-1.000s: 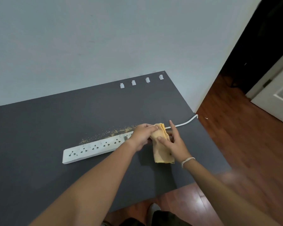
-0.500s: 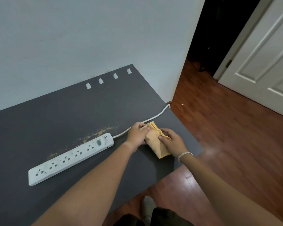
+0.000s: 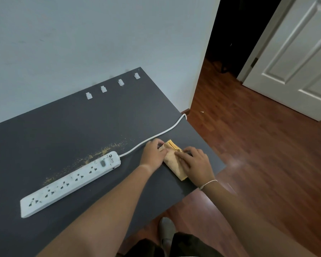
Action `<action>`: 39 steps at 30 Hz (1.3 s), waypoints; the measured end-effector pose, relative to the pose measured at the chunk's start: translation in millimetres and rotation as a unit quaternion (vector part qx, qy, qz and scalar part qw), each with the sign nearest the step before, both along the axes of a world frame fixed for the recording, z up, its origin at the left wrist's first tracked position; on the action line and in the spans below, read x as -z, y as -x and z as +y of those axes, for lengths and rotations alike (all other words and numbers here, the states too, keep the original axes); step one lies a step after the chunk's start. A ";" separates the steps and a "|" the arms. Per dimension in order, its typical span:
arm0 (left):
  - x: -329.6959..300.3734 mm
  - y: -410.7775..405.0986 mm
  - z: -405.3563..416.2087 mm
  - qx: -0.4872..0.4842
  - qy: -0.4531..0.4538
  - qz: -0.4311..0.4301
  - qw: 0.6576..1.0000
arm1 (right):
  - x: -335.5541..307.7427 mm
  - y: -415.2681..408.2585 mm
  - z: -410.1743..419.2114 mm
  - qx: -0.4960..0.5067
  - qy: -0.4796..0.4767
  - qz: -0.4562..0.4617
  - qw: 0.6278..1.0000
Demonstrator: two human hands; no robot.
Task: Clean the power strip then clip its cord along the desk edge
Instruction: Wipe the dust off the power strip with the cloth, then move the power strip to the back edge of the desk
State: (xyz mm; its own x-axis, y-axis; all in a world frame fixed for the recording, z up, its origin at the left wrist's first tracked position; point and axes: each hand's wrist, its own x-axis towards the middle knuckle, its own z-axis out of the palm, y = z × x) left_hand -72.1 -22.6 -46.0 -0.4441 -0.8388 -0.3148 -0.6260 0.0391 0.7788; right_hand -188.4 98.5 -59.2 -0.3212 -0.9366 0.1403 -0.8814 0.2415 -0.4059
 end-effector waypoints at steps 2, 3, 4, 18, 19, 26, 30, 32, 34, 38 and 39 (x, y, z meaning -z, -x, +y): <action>0.1 -1.5 -0.8 0.012 0.019 -0.016 1.000 | 1.6 0.5 0.6 -0.003 -0.012 -0.004 1.000; -0.9 -2.9 -1.1 0.014 0.024 -0.018 0.999 | 2.1 0.7 0.4 -0.005 -0.009 -0.005 1.000; -2.0 -4.8 -1.5 0.014 0.030 -0.016 0.999 | 1.5 1.2 -0.7 -0.007 -0.003 -0.008 1.000; -31.6 -107.1 -27.9 -0.028 0.221 -0.123 0.967 | -24.1 -45.9 -89.3 -0.164 0.001 -0.023 0.986; -32.4 -119.1 -27.9 -0.029 0.223 -0.144 0.964 | -22.1 -51.6 -93.6 -0.178 -0.001 -0.016 0.984; -27.4 -183.9 -19.8 0.021 0.181 -0.268 0.946 | -13.2 -83.6 -120.6 -0.244 -0.032 0.014 0.969; -24.5 -193.0 -19.3 0.039 0.177 -0.299 0.937 | -5.4 -87.7 -126.2 -0.243 -0.027 0.026 0.969; -25.4 -191.9 -20.6 0.042 0.180 -0.304 0.935 | -3.3 -88.6 -128.0 -0.242 -0.018 0.030 0.970; -26.5 -192.0 -22.4 0.048 0.181 -0.306 0.934 | -3.8 -89.2 -129.8 -0.248 -0.011 0.032 0.968; -33.5 -195.3 -29.1 0.055 0.185 -0.294 0.936 | -8.0 -86.2 -134.8 -0.255 0.020 0.020 0.966; -36.6 -196.0 -31.8 0.052 0.189 -0.290 0.937 | -10.9 -85.5 -137.9 -0.253 0.034 0.014 0.967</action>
State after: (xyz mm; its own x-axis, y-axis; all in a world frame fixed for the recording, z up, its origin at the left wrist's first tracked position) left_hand 123.9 -54.4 -9.4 -0.3760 -0.9006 -0.2180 -0.9168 0.3276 0.2283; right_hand -102.9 -39.3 -48.3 0.1804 -0.9612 0.2089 -0.8905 -0.2498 -0.3803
